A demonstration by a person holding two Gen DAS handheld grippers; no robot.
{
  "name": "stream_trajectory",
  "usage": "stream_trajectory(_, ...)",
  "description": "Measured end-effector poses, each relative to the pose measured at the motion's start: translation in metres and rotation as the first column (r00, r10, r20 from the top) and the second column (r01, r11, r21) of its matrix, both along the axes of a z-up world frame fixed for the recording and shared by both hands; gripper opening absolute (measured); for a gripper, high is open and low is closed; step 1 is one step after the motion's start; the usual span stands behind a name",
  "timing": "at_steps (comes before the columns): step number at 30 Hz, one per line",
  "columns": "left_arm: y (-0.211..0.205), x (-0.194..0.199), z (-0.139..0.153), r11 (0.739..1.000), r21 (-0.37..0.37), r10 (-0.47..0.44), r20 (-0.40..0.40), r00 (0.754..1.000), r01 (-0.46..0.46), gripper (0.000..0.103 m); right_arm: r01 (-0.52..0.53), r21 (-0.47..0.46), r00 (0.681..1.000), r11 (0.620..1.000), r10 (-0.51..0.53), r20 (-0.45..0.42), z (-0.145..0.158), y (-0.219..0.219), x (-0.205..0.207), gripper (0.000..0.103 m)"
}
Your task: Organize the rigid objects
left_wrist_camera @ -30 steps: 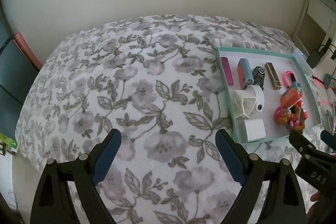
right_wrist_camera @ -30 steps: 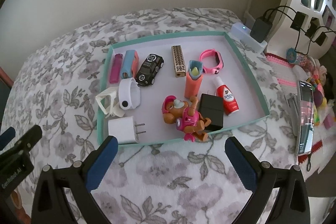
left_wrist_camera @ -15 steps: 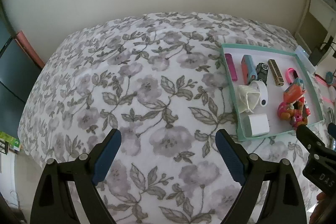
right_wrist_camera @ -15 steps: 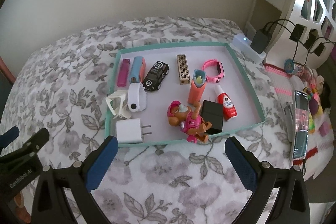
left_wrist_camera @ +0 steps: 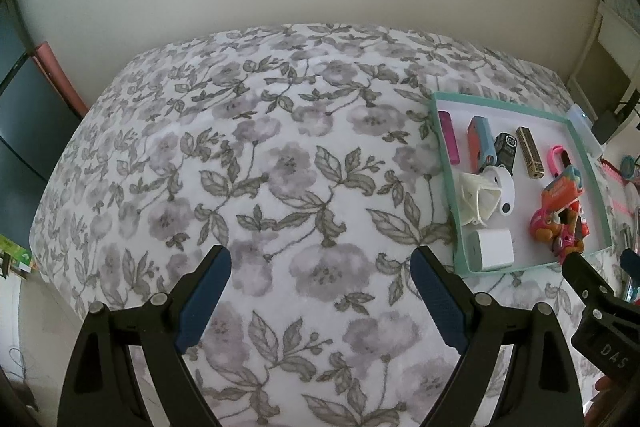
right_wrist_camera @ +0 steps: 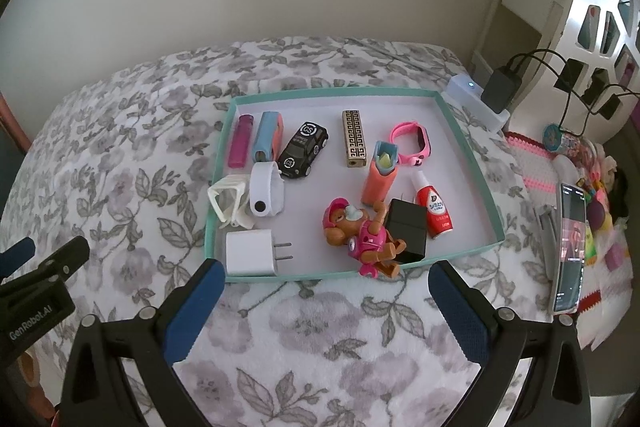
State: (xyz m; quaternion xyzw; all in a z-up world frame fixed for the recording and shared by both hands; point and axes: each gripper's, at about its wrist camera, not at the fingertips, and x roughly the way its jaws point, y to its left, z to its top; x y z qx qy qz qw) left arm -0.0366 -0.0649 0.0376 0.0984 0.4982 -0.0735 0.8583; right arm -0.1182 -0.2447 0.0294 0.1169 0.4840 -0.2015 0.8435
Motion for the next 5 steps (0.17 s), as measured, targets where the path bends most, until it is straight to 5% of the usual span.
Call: stream_trajectory(5,0.001,-0.0002,0.0027,1.0,-0.025,0.007,0.009,1.0,-0.007,0.091,-0.006,0.001,1.0,1.0,0.006,-0.004,-0.0013,-0.0013,0.0004,0.103)
